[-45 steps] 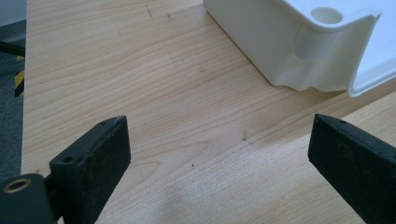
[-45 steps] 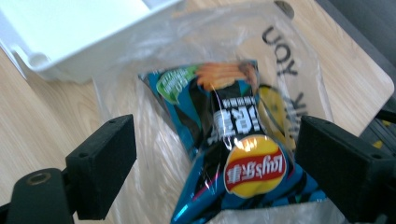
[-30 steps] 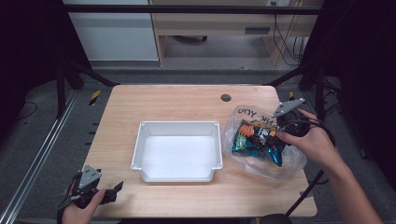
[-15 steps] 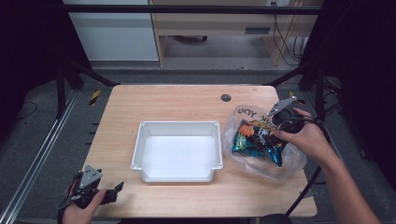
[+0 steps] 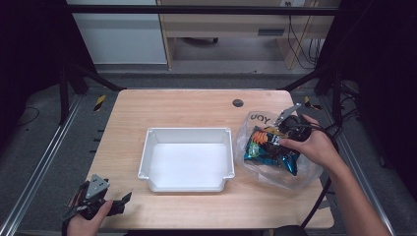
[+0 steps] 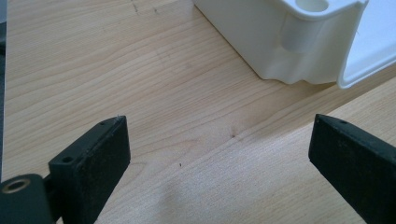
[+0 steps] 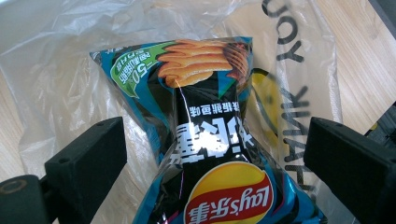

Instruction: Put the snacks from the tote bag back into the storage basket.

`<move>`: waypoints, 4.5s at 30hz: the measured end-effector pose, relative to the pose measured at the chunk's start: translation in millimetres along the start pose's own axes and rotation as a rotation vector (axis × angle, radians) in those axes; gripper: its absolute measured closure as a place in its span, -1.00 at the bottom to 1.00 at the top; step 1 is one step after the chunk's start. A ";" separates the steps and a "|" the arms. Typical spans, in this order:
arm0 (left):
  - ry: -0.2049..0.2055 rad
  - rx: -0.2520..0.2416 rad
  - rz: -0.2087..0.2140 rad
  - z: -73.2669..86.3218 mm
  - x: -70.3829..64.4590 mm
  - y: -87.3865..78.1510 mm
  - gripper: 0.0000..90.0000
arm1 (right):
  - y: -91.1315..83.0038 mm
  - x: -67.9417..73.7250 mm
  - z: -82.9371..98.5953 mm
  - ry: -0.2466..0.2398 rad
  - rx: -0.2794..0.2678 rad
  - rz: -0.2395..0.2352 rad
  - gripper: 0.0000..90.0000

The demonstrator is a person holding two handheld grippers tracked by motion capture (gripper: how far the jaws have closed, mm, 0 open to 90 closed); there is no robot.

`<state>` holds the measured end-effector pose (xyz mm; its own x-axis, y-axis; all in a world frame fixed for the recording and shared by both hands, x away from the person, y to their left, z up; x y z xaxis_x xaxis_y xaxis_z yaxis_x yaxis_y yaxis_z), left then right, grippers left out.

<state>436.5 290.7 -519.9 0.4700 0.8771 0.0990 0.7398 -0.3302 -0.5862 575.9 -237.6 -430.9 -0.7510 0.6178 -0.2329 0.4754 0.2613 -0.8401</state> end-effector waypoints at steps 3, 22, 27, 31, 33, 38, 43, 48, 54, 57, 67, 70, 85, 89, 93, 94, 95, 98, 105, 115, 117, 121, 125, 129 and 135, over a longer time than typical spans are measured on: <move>0.000 -0.001 0.000 0.0 -0.1 -0.1 -0.89 | 2.1 -0.6 -0.2 0.002 -0.003 -0.001 -0.86; 0.014 0.011 0.006 0.8 -2.4 1.7 -0.89 | 28.3 7.7 10.7 0.011 0.043 -0.033 -0.86; 0.020 0.015 0.006 1.1 -2.5 1.5 -0.89 | 33.2 5.3 12.3 0.009 0.055 -0.027 -0.85; 0.014 0.013 0.005 1.0 -2.3 2.2 -0.89 | 37.4 5.2 11.8 0.007 0.062 -0.039 -0.85; 0.015 0.013 0.007 1.3 -1.9 2.8 -0.89 | 41.2 4.9 11.8 0.003 0.070 -0.043 -0.85; 0.009 0.005 0.010 -0.7 0.5 3.5 -0.89 | 49.5 3.2 11.5 -0.015 0.085 -0.044 -0.85; 0.007 0.007 0.009 -0.1 0.3 4.1 -0.89 | 59.4 -0.3 16.1 -0.006 0.115 -0.057 -0.84; 0.008 0.008 0.008 1.3 -0.2 3.6 -0.90 | 66.4 0.2 19.0 -0.011 0.139 -0.067 -0.83; 0.016 0.010 0.012 0.4 -1.3 4.6 -0.90 | 71.0 -1.0 21.1 -0.022 0.151 -0.063 -0.83; 0.017 0.011 0.013 0.6 -1.1 4.6 -0.90 | 73.6 -1.2 21.8 -0.017 0.157 -0.060 -0.82; 0.020 0.013 0.017 0.4 -2.1 4.6 -0.90 | 81.8 -0.9 26.8 -0.010 0.180 -0.062 -0.81; 0.021 0.015 0.016 0.8 -2.3 4.9 -0.90 | 84.2 1.3 28.9 0.002 0.186 -0.061 -0.80; 0.028 0.017 0.015 0.8 -3.3 4.4 -0.90 | 76.5 6.2 33.6 -0.060 0.184 -0.055 -0.42; 0.029 0.019 0.015 1.0 -3.2 4.7 -0.90 | 71.1 6.0 33.3 -0.062 0.167 -0.052 -0.29; 0.029 0.023 0.013 1.6 -3.1 5.2 -0.90 | 64.5 6.0 33.6 -0.061 0.120 -0.044 -0.18; 0.025 0.018 0.010 1.2 -3.1 5.1 -0.90 | 62.3 5.9 33.6 -0.048 0.111 -0.042 -0.16; 0.026 0.019 0.009 1.3 -2.7 4.8 -0.90 | 59.8 4.8 33.3 -0.051 0.103 -0.041 -0.15; 0.027 0.023 0.010 1.7 -2.7 5.0 -0.90 | 53.8 3.9 30.0 -0.035 0.074 -0.033 -0.14; 0.022 0.015 0.013 1.0 -3.8 4.9 -0.90 | 26.7 -4.2 16.9 -0.050 0.045 0.046 -0.13; 0.021 0.003 0.008 -1.3 -4.0 2.7 -0.90 | 4.4 -6.7 18.2 -0.051 0.044 0.094 -0.12; 0.015 -0.005 0.008 -1.9 -3.4 2.4 -0.90 | -2.5 -8.8 19.6 -0.036 0.012 0.096 -0.12; 0.015 -0.003 0.009 -1.6 -3.0 2.8 -0.90 | -12.3 -9.4 17.3 -0.011 -0.037 0.097 -0.12; 0.021 -0.008 0.014 -2.9 -4.4 2.1 -0.90 | -25.4 -9.2 11.8 -0.013 -0.084 0.106 -0.11; 0.020 -0.004 0.013 -2.4 -4.1 2.2 -0.90 | -36.9 -7.7 1.4 0.011 -0.165 0.101 -0.11; 0.018 -0.005 0.011 -2.3 -3.2 2.0 -0.90 | -43.5 -7.0 -7.4 0.024 -0.211 0.095 -0.10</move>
<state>437.6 286.5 -519.6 0.4866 0.8671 0.1067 0.7368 -0.3417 -0.5834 563.9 -247.9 -389.2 -0.6885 0.6640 -0.2917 0.6303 0.3490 -0.6935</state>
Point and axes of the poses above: each handheld gripper's, and its own axes: y roughly forward along the jaws, z roughly out of its underside, x roughly to its left, the point moved 8 cm from there along y, roughly forward along the jaws, and after that the axes turned 4 degrees about -x, right-handed, at the moved point
